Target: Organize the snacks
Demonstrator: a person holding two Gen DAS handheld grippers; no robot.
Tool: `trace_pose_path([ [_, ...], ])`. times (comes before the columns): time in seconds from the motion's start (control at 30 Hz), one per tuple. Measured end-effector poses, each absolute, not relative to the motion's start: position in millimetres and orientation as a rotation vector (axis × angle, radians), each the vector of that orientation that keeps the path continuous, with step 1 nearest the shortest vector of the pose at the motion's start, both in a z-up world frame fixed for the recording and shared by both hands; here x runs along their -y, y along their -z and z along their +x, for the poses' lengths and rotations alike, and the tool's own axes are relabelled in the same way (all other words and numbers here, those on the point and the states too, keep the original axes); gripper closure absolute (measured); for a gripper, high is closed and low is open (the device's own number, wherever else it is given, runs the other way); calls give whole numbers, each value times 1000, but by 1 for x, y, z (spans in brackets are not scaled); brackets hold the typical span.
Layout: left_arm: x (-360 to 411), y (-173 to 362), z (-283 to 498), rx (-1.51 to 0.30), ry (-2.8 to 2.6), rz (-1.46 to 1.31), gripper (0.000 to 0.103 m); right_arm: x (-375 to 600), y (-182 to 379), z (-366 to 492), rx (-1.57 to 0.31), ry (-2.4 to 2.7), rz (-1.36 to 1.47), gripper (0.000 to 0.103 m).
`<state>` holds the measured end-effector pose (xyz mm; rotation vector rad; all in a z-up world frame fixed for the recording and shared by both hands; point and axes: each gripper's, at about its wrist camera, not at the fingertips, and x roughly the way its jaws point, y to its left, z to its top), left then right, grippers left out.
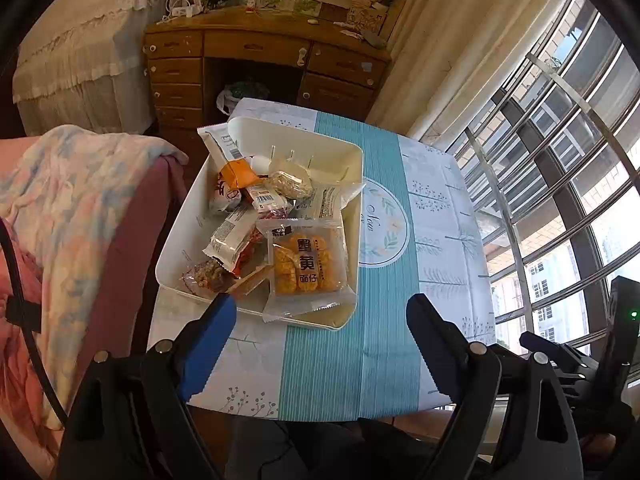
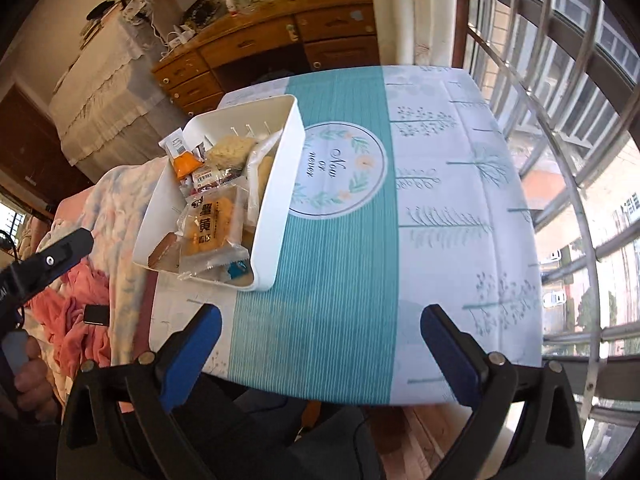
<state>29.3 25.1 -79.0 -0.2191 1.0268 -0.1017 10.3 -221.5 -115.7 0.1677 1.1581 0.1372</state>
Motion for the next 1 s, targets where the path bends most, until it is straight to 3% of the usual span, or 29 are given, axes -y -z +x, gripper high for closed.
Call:
trace_pose_path([
  [0.17,3,58,16,-957,103,-153,15,218,92,-10,-1136,-182,110,3],
  [0.37,26,36,3,-870,104,-135,1,213,65,-34,-1026,-211,42,2],
  [0.6,45,33,-4,-846,68,-102,1,227,56,-42,-912,-166,81,0],
  [1.0,48,41,-9,-875,26,-78,1,231,70,-40,-943,-189,162,0],
])
